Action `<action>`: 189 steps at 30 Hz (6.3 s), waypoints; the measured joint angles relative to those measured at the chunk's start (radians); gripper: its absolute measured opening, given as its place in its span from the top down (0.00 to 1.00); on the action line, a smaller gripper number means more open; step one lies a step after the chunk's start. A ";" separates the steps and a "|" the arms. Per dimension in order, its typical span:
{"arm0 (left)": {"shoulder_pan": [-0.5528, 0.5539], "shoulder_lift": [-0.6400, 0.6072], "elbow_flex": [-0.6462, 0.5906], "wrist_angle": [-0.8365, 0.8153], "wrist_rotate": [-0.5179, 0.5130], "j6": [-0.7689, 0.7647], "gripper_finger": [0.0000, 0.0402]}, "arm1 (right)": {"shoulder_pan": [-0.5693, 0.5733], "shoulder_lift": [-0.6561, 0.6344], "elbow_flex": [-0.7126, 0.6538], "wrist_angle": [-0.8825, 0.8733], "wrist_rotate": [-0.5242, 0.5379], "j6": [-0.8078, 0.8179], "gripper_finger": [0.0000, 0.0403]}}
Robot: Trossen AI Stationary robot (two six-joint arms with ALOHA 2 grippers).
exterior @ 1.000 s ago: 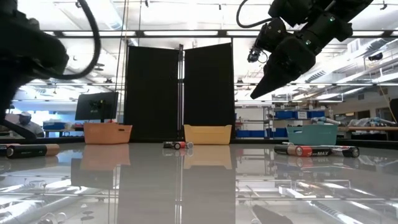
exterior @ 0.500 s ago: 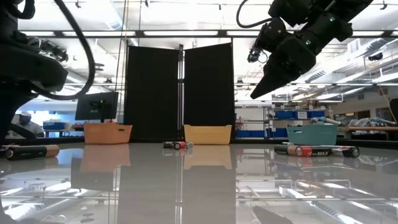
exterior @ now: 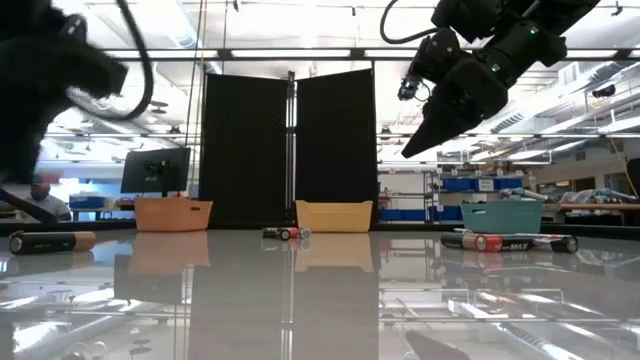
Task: Sort batteries
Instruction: Put the red battery into the orange bin, then put the black battery into the green bin
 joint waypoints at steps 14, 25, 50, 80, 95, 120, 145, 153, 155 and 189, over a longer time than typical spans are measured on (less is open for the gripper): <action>0.724 -0.305 0.044 -0.065 -0.221 0.773 0.89 | -0.003 0.000 0.000 0.018 0.000 -0.002 0.95; 1.312 -0.163 0.044 0.185 -0.058 1.357 0.89 | -0.011 0.000 0.000 0.017 0.000 0.000 0.95; 1.502 0.225 0.080 0.356 -0.076 1.540 0.88 | -0.011 0.000 0.000 -0.001 0.000 0.009 0.95; 0.840 -0.125 0.148 0.133 -0.104 1.308 0.93 | -0.011 0.001 -0.001 -0.014 0.000 0.006 0.95; 0.101 -0.115 0.148 0.087 -0.103 0.307 0.98 | -0.011 0.001 -0.001 0.004 0.002 0.009 0.95; 0.050 0.080 0.147 0.211 -0.212 0.287 0.81 | -0.195 0.001 -0.065 -0.258 0.207 0.505 0.76; 0.495 0.071 -0.141 1.121 -0.162 1.269 0.99 | -0.212 0.022 -0.124 -0.200 0.131 0.657 0.61; 0.589 -0.009 -0.233 1.220 -0.106 1.358 0.99 | -0.216 0.181 -0.120 -0.110 0.103 0.657 0.61; 0.613 -0.036 -0.253 1.236 -0.097 1.378 0.99 | -0.218 0.197 -0.116 -0.107 0.109 0.652 0.63; 0.721 -0.324 -0.394 1.198 -0.065 1.560 0.99 | -0.729 0.074 0.186 -0.499 0.312 0.290 0.86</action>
